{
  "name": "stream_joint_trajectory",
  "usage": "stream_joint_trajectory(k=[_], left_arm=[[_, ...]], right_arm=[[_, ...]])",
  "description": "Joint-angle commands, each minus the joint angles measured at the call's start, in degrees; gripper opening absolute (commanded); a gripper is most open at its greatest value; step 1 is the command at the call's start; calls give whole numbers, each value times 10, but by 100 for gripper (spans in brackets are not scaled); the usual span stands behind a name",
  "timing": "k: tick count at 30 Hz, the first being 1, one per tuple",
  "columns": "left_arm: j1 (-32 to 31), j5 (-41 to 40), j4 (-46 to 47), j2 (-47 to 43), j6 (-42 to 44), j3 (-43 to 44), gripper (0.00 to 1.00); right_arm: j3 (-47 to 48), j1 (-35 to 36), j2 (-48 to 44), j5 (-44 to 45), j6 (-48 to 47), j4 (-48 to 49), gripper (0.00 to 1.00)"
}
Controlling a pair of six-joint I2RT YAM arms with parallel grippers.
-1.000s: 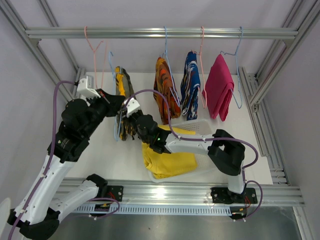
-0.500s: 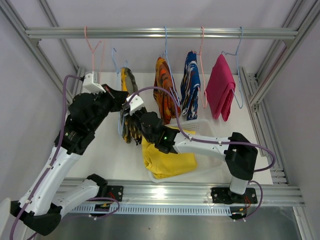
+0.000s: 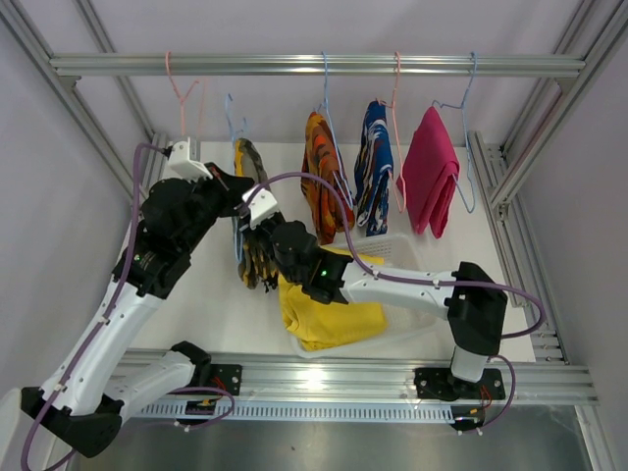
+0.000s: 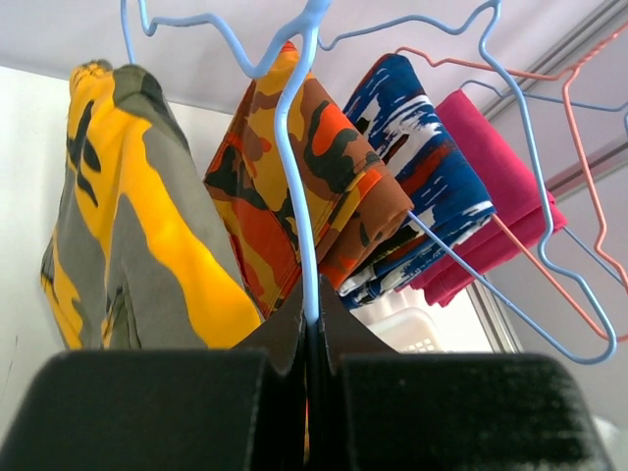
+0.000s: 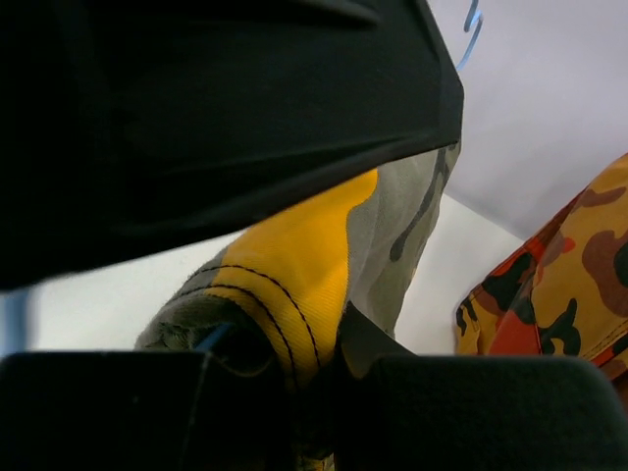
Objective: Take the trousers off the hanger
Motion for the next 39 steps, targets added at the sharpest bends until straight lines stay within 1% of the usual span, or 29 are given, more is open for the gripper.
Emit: stream_joint_trajectory(k=[1, 6, 10, 21, 23, 28, 34, 39], left_arm=[[4, -29, 43, -4, 20, 7, 0], [16, -38, 43, -19, 13, 5, 0], [16, -56, 47, -42, 31, 6, 1], [16, -61, 50, -22, 38, 2, 0], [16, -55, 49, -20, 38, 4, 0], [16, -53, 50, -16, 41, 4, 0], [15, -47, 47, -7, 41, 6, 0], [13, -67, 43, 7, 51, 7, 0]], right_arm=[[45, 11, -66, 1, -12, 64, 0], [21, 14, -104, 10, -9, 61, 0], [-2, 14, -129, 18, -8, 63, 0], [-3, 14, -189, 34, -30, 62, 0], [4, 14, -196, 39, -44, 62, 0], [58, 12, -197, 41, -58, 34, 0], [93, 11, -188, 29, -45, 3, 0], [124, 12, -175, 21, -35, -14, 0]])
